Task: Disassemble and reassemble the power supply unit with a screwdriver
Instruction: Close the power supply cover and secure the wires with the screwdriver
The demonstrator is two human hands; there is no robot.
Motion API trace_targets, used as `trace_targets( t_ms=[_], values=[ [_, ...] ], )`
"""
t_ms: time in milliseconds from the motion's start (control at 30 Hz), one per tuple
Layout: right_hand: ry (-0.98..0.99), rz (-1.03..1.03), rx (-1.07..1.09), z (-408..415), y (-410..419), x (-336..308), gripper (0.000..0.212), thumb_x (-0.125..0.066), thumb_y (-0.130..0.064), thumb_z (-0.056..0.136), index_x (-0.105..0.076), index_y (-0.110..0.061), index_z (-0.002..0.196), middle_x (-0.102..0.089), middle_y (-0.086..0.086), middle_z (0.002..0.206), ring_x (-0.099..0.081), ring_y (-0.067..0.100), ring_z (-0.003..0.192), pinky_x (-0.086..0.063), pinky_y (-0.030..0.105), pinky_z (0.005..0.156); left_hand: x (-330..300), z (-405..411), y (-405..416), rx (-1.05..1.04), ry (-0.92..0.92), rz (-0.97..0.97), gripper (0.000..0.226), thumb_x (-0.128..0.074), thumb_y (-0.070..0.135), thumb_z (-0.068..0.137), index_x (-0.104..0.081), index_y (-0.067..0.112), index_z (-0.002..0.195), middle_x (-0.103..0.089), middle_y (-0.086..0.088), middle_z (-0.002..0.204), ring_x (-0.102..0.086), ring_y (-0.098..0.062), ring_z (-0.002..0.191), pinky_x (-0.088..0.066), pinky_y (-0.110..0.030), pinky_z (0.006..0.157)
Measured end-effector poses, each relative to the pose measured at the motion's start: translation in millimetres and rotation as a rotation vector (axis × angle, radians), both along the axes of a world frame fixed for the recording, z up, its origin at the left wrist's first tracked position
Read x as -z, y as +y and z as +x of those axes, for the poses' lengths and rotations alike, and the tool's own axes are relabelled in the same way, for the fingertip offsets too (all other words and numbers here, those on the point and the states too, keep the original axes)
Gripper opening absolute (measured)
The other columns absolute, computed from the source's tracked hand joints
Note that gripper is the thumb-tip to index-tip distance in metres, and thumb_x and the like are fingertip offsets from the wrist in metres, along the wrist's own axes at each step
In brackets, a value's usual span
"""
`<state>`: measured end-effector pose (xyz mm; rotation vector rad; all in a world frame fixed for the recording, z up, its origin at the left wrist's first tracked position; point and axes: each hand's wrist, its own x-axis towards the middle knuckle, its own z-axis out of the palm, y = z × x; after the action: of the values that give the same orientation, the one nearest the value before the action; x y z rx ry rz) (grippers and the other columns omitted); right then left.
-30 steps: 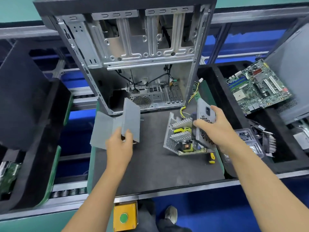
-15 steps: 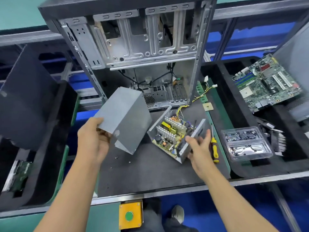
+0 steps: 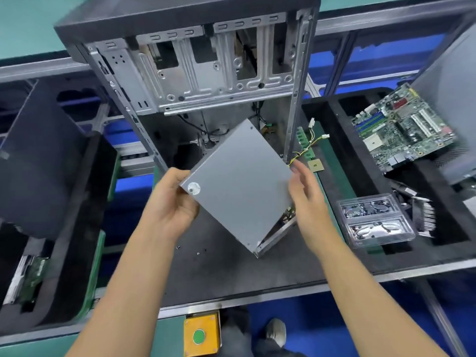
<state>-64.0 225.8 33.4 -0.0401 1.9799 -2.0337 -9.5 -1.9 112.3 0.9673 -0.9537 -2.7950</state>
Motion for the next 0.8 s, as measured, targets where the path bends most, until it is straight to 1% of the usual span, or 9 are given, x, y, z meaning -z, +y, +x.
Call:
trace_targets(
  t_ms=[100,200,300,333,400,500,633,733,800],
  values=[
    [-0.157,-0.063,-0.129,-25,10,-7,0.041,-0.053,-0.060,0.092,-0.071,-0.029,0.113,-0.071,-0.008,0.117,-0.067,0.008,0.104,-0.051,0.031,0.088,3,-10,11,-0.077,-0.007,0.086,0.030,-0.042,-0.003,0.088,-0.059,0.003,0.064,-0.065,-0.005,0.067,-0.064,-0.012,0.053,-0.052,-0.019,0.051],
    [-0.236,-0.126,-0.015,-44,14,-19,0.039,-0.060,-0.046,0.095,-0.060,-0.010,0.110,-0.067,0.009,0.110,-0.068,0.026,0.090,-0.057,0.032,0.063,7,-15,16,-0.153,0.045,0.197,0.014,-0.047,-0.005,0.094,-0.060,-0.003,0.089,-0.068,-0.012,0.087,-0.069,-0.016,0.069,-0.054,-0.017,0.055],
    [-0.452,-0.287,0.020,-60,18,-28,0.090,-0.068,-0.066,0.071,-0.043,-0.017,0.142,-0.055,0.017,0.135,-0.065,0.034,0.111,-0.057,0.047,0.089,11,-17,26,-0.149,0.101,0.261,0.018,-0.046,-0.004,0.097,-0.060,-0.008,0.107,-0.072,-0.017,0.089,-0.074,-0.020,0.072,-0.056,-0.018,0.056],
    [-0.505,-0.276,-0.064,-62,19,-30,0.092,-0.066,-0.071,0.067,-0.045,-0.023,0.143,-0.055,0.019,0.137,-0.064,0.036,0.114,-0.053,0.053,0.096,14,-18,30,-0.162,0.107,0.269,0.018,-0.046,-0.005,0.097,-0.060,-0.009,0.107,-0.072,-0.018,0.087,-0.074,-0.021,0.072,-0.056,-0.019,0.057],
    [-0.526,-0.252,-0.243,-60,18,-31,0.075,-0.061,-0.069,0.074,-0.057,-0.024,0.133,-0.060,0.021,0.133,-0.063,0.039,0.116,-0.046,0.057,0.101,17,-20,39,-0.205,0.126,0.316,0.016,-0.047,-0.005,0.097,-0.058,-0.008,0.109,-0.070,-0.018,0.087,-0.074,-0.022,0.071,-0.058,-0.020,0.059],
    [-0.491,-0.302,-0.206,-66,14,-35,0.061,-0.064,-0.055,0.084,-0.059,-0.019,0.133,-0.066,0.017,0.120,-0.066,0.036,0.111,-0.053,0.051,0.093,26,-24,46,-0.214,0.157,0.356,0.015,-0.049,-0.004,0.097,-0.059,-0.010,0.106,-0.072,-0.019,0.086,-0.074,-0.024,0.073,-0.059,-0.023,0.060],
    [-0.382,-0.213,-0.171,-89,23,-51,0.043,-0.065,-0.046,0.090,-0.061,-0.023,0.126,-0.071,0.009,0.116,-0.071,0.032,0.101,-0.058,0.047,0.084,40,-20,40,0.071,0.064,0.122,0.024,-0.062,0.019,0.094,-0.066,-0.002,0.103,-0.071,-0.014,0.095,-0.074,-0.023,0.082,-0.059,-0.029,0.064],
    [-0.294,-0.093,-0.221,-102,30,-56,0.026,-0.068,-0.045,0.088,-0.070,-0.029,0.108,-0.072,0.001,0.112,-0.071,0.026,0.093,-0.059,0.043,0.080,53,-21,26,0.249,-0.115,-0.254,0.060,-0.065,0.060,0.082,-0.067,0.008,0.113,-0.065,-0.010,0.099,-0.067,-0.017,0.073,-0.055,-0.028,0.061],
    [-0.282,-0.044,-0.279,-107,27,-58,0.019,-0.066,-0.044,0.090,-0.071,-0.030,0.102,-0.076,-0.002,0.097,-0.073,0.024,0.087,-0.060,0.038,0.074,53,-25,21,0.355,-0.157,-0.403,0.097,-0.062,0.083,0.067,-0.061,0.004,0.124,-0.058,-0.016,0.107,-0.062,-0.023,0.081,-0.055,-0.031,0.066]
  ],
)
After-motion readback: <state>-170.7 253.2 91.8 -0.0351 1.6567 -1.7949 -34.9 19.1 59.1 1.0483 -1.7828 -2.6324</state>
